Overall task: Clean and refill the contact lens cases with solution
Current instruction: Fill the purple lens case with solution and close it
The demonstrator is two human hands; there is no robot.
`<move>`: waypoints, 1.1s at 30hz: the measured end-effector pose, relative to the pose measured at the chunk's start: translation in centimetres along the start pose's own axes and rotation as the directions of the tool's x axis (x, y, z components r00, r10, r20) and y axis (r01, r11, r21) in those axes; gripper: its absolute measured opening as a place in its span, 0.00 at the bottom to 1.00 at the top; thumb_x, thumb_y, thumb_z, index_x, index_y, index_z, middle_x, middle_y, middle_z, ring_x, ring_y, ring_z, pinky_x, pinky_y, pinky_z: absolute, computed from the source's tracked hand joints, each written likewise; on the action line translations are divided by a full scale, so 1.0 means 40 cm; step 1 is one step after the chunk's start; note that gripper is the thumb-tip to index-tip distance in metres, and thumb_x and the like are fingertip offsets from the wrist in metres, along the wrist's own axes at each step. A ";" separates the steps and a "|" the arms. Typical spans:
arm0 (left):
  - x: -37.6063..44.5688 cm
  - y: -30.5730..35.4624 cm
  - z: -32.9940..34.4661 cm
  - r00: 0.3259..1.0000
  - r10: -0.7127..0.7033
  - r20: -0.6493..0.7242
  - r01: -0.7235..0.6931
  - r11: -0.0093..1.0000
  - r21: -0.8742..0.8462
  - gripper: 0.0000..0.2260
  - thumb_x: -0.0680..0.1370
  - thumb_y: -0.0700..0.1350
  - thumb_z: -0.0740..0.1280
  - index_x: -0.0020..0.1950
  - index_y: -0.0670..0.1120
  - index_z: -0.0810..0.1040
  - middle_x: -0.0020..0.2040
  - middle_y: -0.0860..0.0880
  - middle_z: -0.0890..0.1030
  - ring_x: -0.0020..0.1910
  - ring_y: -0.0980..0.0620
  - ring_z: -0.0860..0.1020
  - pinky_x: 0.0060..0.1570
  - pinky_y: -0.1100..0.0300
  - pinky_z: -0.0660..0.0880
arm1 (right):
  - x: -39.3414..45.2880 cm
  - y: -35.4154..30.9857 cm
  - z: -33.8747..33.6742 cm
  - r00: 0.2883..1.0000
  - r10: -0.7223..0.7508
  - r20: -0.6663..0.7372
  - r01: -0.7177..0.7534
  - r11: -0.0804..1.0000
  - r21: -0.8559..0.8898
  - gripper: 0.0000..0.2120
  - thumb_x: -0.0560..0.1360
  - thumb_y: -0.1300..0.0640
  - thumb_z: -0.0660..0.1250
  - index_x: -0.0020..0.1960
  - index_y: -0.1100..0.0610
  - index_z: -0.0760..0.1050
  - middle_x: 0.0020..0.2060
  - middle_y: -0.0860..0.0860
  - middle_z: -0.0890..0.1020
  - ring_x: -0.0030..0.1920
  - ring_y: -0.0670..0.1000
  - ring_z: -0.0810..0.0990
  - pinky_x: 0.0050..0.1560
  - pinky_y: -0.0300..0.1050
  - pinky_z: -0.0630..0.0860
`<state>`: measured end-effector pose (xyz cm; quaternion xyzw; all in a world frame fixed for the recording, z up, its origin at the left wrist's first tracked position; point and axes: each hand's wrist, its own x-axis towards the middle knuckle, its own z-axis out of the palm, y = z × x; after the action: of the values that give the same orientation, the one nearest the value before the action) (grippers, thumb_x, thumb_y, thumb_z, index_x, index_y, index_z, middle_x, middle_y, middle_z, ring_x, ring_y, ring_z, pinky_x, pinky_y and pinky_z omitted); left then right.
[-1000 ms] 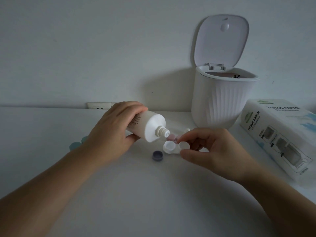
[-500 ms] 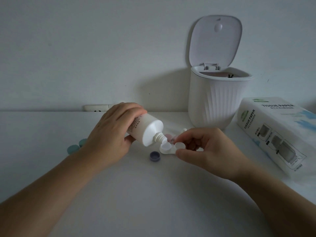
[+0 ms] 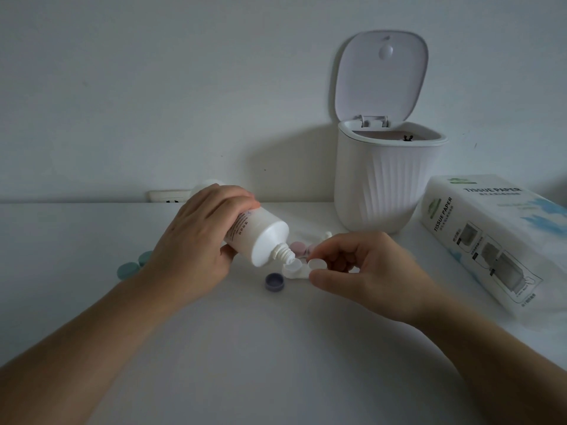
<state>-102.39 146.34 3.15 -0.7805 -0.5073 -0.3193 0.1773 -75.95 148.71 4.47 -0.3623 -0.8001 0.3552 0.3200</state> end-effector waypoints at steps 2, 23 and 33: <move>0.000 -0.001 0.000 1.000 0.005 -0.003 -0.005 1.000 0.004 0.29 0.65 0.28 0.75 0.64 0.42 0.77 0.64 0.46 0.77 0.64 0.43 0.75 0.71 0.49 0.67 | -0.001 -0.001 0.000 1.000 -0.004 0.000 0.004 1.000 0.003 0.07 0.70 0.58 0.77 0.42 0.47 0.85 0.29 0.35 0.80 0.29 0.40 0.74 0.34 0.25 0.71; 0.002 -0.001 0.001 1.000 0.008 -0.024 -0.007 0.999 0.040 0.31 0.63 0.27 0.75 0.64 0.43 0.76 0.65 0.47 0.77 0.65 0.43 0.75 0.71 0.54 0.65 | -0.002 -0.010 0.002 1.000 -0.006 0.007 0.006 1.000 0.018 0.08 0.70 0.57 0.78 0.41 0.44 0.83 0.29 0.41 0.78 0.30 0.41 0.74 0.35 0.26 0.70; 0.001 -0.001 -0.004 1.000 -0.002 -0.024 0.002 1.000 0.025 0.30 0.63 0.28 0.76 0.64 0.43 0.77 0.64 0.48 0.77 0.65 0.44 0.74 0.70 0.56 0.65 | -0.007 -0.019 0.000 1.000 -0.001 0.017 0.001 0.999 0.034 0.08 0.71 0.57 0.77 0.42 0.44 0.84 0.30 0.46 0.79 0.31 0.42 0.73 0.35 0.28 0.70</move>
<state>-102.44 146.31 3.30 -0.7738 -0.5099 -0.3225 0.1929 -76.09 148.13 5.02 -0.3534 -0.7967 0.3718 0.3196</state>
